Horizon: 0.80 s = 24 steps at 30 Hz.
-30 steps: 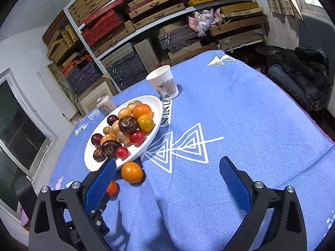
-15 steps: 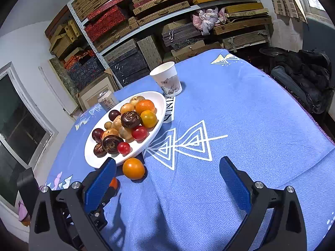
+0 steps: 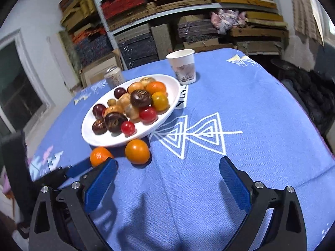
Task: Organize fruits
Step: 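Grasp the large orange with the left tool while the right tool grasps the small orange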
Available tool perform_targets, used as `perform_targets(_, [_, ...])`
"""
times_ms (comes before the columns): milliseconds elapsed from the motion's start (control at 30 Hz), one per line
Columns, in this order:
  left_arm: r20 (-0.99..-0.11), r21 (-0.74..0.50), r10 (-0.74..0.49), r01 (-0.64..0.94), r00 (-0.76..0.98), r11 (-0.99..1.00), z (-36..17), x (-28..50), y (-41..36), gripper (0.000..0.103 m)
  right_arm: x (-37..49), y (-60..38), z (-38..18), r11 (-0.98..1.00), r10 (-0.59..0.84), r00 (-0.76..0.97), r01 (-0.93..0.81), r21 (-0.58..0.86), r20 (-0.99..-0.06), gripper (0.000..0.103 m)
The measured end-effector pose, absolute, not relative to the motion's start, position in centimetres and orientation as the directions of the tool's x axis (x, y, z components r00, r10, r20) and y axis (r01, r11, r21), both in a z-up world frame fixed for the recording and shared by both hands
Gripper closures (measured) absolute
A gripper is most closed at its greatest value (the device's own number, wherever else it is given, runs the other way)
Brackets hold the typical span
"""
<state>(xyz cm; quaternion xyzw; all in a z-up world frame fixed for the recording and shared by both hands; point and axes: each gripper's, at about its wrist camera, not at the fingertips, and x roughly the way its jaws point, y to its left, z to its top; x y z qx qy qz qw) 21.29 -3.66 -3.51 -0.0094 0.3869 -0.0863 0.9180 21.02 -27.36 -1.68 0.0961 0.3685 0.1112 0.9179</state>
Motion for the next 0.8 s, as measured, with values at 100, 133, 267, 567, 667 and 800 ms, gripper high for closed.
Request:
perform_targets(100, [-0.685, -0.064, -0.125, 0.111, 0.718, 0.992, -2.4, 20.2, -2.2, 0.061, 20.8, -26.5, -1.7, 0.962, 0.265, 0.712, -0.155, 0.223, -0.651, 0.003])
perform_targets(133, [-0.674, -0.061, -0.112, 0.095, 0.73, 0.994, -2.0, 19.9, -1.6, 0.062, 20.8, -26.1, -1.8, 0.964, 0.263, 0.711, -0.166, 0.208, -0.652, 0.003])
perform_targets(267, [-0.642, -0.092, -0.09, 0.041, 0.761, 0.995, -0.8, 19.3, 1.0, 0.079, 21.4, -23.0, -2.0, 0.969, 0.229, 0.722, -0.234, 0.081, -0.653, 0.012])
perform_targets(567, [-0.725, -0.145, -0.144, 0.055, 0.674, 0.988, -2.6, 19.7, 2.3, 0.078, 22.9, -19.8, -3.2, 0.958, 0.186, 0.686, -0.287, -0.027, -0.703, 0.022])
perform_targets(667, [-0.732, -0.115, -0.124, 0.058, 0.67, 0.992, -3.2, 18.8, 2.2, 0.065, 23.2, -19.6, -3.4, 0.957, 0.19, 0.676, -0.291, -0.021, -0.712, 0.022])
perform_targets(800, [-0.719, -0.073, -0.076, 0.033, 0.691, 0.997, -3.2, 17.4, 2.5, 0.032, 23.7, -19.4, -3.6, 0.953, 0.204, 0.66, -0.301, -0.006, -0.723, 0.026])
